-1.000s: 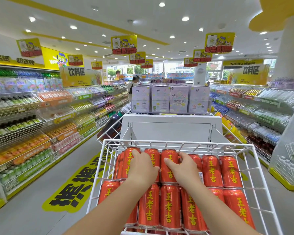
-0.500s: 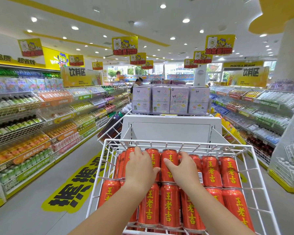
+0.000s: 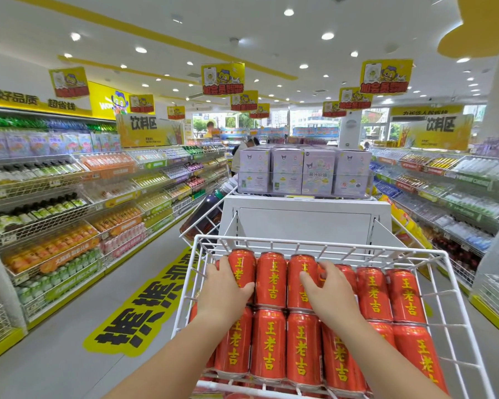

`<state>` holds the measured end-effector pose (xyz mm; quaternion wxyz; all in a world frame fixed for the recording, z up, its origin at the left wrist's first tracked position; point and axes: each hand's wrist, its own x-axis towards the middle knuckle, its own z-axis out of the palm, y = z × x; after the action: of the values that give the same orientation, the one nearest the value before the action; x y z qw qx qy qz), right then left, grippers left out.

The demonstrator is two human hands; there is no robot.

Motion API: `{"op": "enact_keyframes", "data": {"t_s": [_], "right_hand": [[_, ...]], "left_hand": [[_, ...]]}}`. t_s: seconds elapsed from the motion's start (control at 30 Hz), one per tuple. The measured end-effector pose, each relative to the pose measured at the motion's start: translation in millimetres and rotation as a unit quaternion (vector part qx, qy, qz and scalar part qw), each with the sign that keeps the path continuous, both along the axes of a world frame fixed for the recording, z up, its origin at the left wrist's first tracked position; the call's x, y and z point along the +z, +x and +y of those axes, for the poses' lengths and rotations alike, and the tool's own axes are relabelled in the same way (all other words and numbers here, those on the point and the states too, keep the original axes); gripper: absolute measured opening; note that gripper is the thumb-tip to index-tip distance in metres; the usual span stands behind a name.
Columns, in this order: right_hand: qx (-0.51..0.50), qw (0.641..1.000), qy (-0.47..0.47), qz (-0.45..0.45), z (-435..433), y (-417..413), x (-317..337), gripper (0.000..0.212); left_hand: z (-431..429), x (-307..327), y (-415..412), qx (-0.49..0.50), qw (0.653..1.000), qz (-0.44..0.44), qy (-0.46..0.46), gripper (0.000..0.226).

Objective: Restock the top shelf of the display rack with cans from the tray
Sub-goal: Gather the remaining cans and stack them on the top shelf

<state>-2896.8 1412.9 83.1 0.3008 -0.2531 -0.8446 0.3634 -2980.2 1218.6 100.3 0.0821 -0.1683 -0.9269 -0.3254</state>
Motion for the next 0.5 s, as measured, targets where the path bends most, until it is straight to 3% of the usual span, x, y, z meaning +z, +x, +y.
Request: {"op": "enact_keyframes", "data": {"t_s": [0.17, 0.5], "right_hand": [[-0.009, 1.000, -0.007, -0.008, 2, 1, -7, 0.068], [-0.006, 1.000, -0.003, -0.016, -5, 3, -5, 0.066]], "left_hand": [[-1, -7, -19, -0.008, 0.998, -0.015, 0.054, 0.037], [-24, -2, -8, 0.030, 0.999, 0.036, 0.006, 0.037]]}}
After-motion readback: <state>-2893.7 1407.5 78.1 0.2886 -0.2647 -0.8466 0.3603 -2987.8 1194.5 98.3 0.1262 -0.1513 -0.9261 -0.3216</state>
